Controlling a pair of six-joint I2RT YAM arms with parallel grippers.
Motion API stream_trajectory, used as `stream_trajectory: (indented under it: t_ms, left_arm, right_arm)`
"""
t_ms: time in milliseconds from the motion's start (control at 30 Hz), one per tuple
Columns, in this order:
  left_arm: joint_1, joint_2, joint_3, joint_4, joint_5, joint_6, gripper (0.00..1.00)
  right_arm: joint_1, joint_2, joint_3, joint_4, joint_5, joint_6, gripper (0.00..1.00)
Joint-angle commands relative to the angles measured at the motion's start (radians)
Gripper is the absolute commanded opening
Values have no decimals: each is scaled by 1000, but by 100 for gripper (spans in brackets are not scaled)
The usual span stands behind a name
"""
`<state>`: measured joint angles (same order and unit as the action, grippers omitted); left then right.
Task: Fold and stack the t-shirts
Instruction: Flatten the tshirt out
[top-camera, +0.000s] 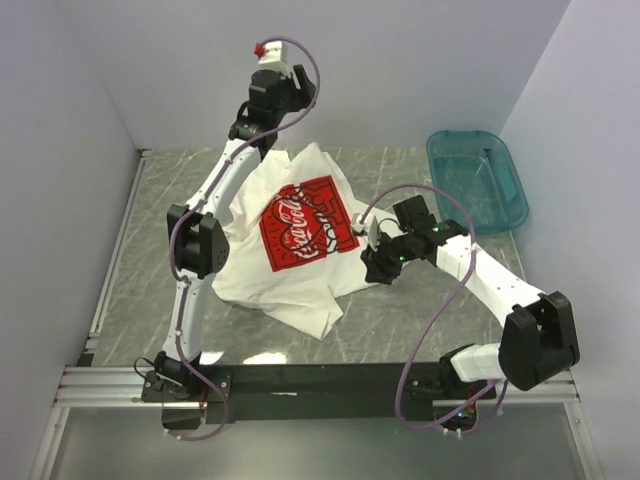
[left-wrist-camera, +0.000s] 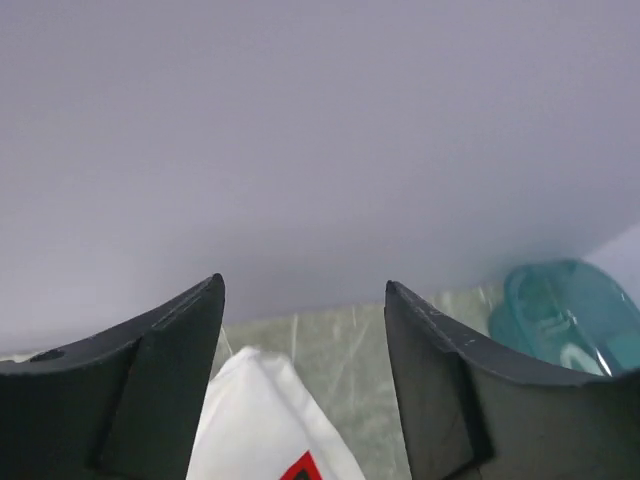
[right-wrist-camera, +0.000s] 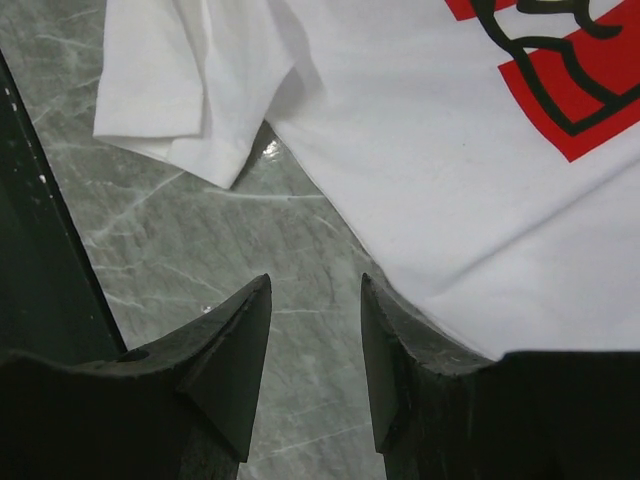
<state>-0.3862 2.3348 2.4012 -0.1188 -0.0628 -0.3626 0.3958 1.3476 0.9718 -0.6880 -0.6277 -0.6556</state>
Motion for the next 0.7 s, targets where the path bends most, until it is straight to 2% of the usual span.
stream_trajectory:
  t_ms: [0,33,167,200,233,267,333,367,433,467,533,667]
  left_arm:
    - [21,-4,17,21,-71,-53,73]
    - [23,-41,-32,25,-89,-39,80]
    - [40,-362,-319,8,-97,-29,84]
    - [47,-421,-453,-11,-94,-27,85]
    - [49,-548,-529,-18,-91,-22,86]
    - [50,-613,-688,-22,-104,-22,86]
    - [63,-743,-854,-28,-127,-36,88]
    - [67,-872,-1008,-28,-141,-41,88]
    - [81,-997,-1147,-35,-166,-61,88]
    - [83,-1111,-1260,-38,-179,-56,88]
    - [84,-1269,-1355,-56,-242,-47,87]
    - [86,-1480,-1533,-114,-362,-26,87]
  right_arm:
    - [55,-59,-27,48,29,-16,48]
    - [80,-64,-44,70,48,-24,48]
    - [289,-51,-62,105,195,-88,49]
    - [332,-36,-61,107,267,-96,49]
    - [425,-6,-50,111,295,-102,50]
    - [464,14,-45,114,322,-110,50]
    - [540,48,-27,131,368,-110,50]
    - [602,85,-22,139,379,-104,50]
    - [649,117,1,165,393,-87,50]
    - [684,149,10,171,401,-70,50]
    - [706,189,48,186,428,-38,51]
    - [709,271,102,199,460,31,51]
